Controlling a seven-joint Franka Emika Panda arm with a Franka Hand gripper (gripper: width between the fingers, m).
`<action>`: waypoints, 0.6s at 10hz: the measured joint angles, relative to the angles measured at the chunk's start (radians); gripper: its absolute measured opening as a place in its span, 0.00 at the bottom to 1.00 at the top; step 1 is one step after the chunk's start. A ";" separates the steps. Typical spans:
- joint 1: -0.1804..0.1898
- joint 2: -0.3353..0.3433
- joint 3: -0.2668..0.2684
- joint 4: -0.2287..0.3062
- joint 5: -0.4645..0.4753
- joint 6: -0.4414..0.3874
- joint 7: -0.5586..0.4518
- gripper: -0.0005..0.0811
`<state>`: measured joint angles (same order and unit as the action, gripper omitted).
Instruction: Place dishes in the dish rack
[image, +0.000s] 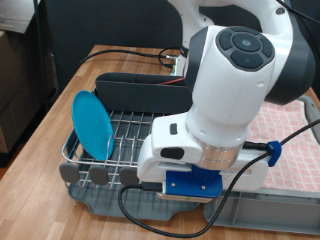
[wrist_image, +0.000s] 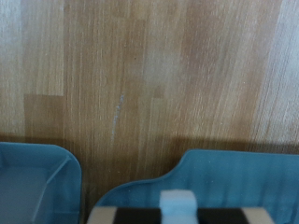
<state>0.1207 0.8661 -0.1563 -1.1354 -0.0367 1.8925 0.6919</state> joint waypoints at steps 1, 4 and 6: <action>0.001 -0.001 0.000 0.003 0.000 0.000 0.003 0.10; 0.011 -0.018 -0.006 -0.002 -0.004 -0.004 0.038 0.10; 0.022 -0.049 -0.008 -0.047 -0.005 0.042 0.057 0.10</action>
<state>0.1424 0.8170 -0.1648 -1.1828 -0.0417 1.9340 0.7493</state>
